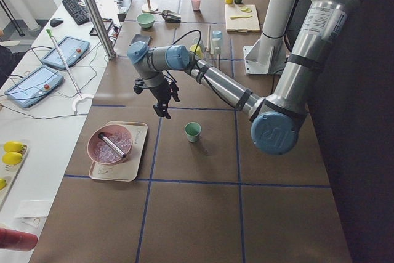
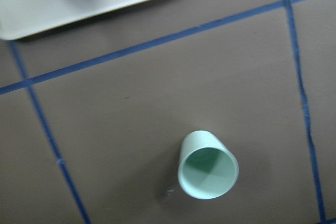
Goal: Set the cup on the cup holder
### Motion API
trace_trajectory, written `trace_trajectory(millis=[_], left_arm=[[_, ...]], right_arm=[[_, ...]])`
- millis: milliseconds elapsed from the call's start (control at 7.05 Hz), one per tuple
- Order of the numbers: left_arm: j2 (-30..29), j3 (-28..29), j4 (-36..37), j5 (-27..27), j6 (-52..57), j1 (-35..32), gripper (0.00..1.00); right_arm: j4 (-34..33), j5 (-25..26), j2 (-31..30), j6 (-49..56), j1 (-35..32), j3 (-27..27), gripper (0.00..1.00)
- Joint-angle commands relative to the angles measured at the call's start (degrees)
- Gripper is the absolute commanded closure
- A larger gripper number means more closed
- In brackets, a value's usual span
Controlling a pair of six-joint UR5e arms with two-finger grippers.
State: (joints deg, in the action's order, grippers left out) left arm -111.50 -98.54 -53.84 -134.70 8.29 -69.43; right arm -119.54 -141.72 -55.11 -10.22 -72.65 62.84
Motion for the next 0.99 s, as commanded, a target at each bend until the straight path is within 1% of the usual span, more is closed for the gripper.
trace_trajectory(millis=[0,284,568,710,852], left_arm=[[-4.6,6.16,2.77,0.05,-0.02,3.5,0.0],[-5.21,9.04,7.06,-0.38,0.06,5.97,0.0],[-6.27,12.82,7.17,-0.12,0.41,7.11,0.0],[-6.36,15.02,7.17,-0.04,0.68,8.51,0.0],[-6.36,15.74,7.08,-0.04,0.85,8.78,0.0]], right_arm=[[-2.7,-0.05,-0.18,2.73,4.87,-1.66,0.0],[-5.34,0.04,-0.88,5.91,7.95,-2.37,0.0],[-9.2,0.82,-1.84,10.02,9.89,-2.11,0.0],[-10.96,2.48,-2.11,12.57,10.16,-1.85,0.0],[-12.02,3.8,-2.37,15.64,10.77,-1.76,0.0]])
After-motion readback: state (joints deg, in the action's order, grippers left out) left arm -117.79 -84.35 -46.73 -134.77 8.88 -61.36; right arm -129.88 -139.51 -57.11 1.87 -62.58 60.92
